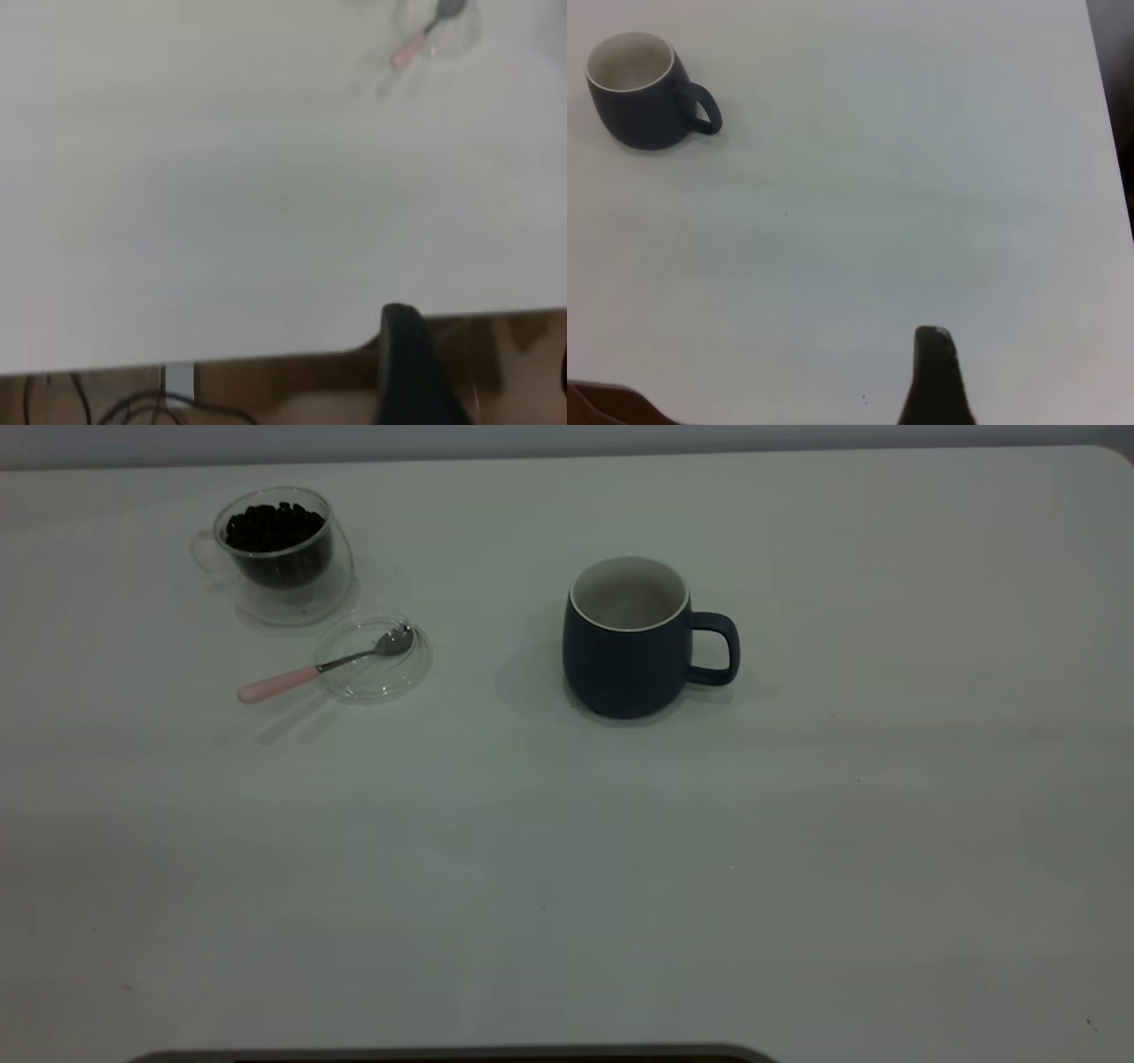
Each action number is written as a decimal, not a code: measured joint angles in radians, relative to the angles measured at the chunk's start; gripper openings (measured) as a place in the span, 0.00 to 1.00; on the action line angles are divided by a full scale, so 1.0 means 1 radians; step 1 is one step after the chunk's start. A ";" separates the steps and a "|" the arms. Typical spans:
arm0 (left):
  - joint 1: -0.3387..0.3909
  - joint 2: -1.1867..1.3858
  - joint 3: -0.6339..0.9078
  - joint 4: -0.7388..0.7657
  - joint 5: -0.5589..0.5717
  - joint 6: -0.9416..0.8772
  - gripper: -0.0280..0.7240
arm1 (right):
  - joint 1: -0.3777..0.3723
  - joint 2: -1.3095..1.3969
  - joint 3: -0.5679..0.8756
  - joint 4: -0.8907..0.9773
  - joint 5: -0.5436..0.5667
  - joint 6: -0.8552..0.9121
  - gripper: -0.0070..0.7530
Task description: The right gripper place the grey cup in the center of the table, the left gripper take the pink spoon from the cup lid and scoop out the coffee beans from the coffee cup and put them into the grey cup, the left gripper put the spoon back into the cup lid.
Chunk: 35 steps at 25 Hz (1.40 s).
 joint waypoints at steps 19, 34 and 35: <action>0.020 -0.123 0.017 -0.003 0.014 0.037 0.66 | 0.000 0.000 0.000 0.000 0.000 0.000 0.79; 0.020 -0.123 0.017 -0.003 0.014 0.037 0.66 | 0.000 0.000 0.000 0.000 0.000 0.000 0.79; 0.020 -0.123 0.017 -0.003 0.014 0.037 0.66 | 0.000 0.000 0.000 0.000 0.000 0.000 0.79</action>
